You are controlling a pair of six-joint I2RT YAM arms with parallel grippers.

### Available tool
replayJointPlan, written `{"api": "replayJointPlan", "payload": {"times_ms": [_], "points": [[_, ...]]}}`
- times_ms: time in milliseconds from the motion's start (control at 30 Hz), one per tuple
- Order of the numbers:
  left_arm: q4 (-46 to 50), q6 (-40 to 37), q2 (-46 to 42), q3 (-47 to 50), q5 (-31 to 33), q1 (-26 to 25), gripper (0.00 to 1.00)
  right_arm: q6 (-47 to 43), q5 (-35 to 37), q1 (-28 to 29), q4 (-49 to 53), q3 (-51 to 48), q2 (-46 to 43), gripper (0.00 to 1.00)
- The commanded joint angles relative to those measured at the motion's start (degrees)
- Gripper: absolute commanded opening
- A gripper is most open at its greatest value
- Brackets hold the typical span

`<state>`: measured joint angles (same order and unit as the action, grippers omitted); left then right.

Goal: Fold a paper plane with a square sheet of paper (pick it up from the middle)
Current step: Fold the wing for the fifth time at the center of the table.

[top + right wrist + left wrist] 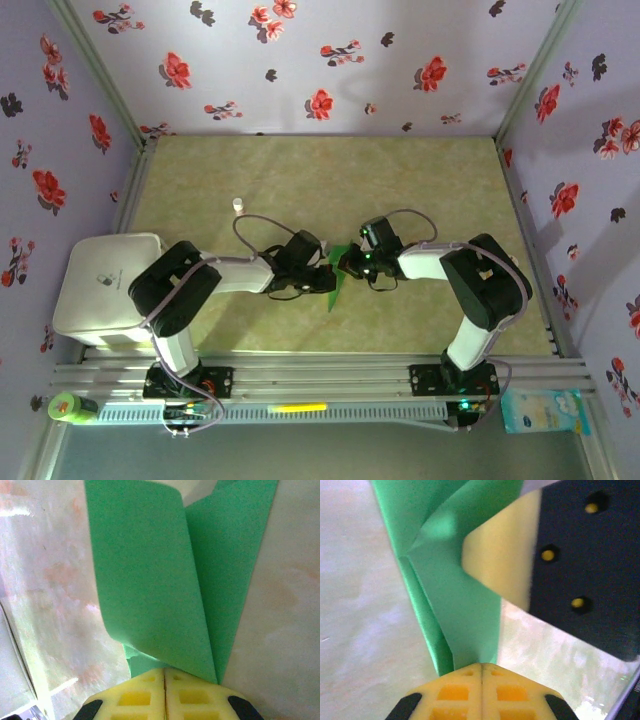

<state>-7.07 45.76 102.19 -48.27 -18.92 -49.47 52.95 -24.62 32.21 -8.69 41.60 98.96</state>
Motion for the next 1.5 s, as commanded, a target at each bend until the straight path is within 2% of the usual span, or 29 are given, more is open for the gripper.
{"api": "replayJointPlan", "payload": {"times_ms": [0,233,500,667,867,1367,1467], "points": [[2.8,-1.8,1.0,0.3,2.3,0.1,0.02,0.4,4.6,0.3,5.9,-1.4,1.0,0.08],[4.3,-2.2,1.2,3.1,3.1,-0.4,0.01,0.2,4.3,0.0,6.6,-0.1,-2.6,0.1],[6.2,-5.7,0.7,6.2,3.0,-1.3,0.0,-1.8,6.6,-2.1,9.9,-1.7,-12.5,0.14],[6.3,-7.7,0.2,8.2,1.9,-1.8,0.0,-2.2,4.9,-2.5,7.6,-5.3,-15.9,0.09],[6.8,-9.0,-0.4,9.5,1.3,-1.9,0.0,-0.7,0.7,-0.4,2.1,-5.8,-13.2,0.04],[7.3,-9.2,-1.0,9.5,1.3,-1.9,0.0,-2.8,0.9,1.2,3.2,0.6,-3.9,0.04],[7.4,-9.4,-0.8,9.5,1.3,-1.9,0.0,-3.6,3.6,1.0,4.3,0.5,-2.6,0.04]]}}
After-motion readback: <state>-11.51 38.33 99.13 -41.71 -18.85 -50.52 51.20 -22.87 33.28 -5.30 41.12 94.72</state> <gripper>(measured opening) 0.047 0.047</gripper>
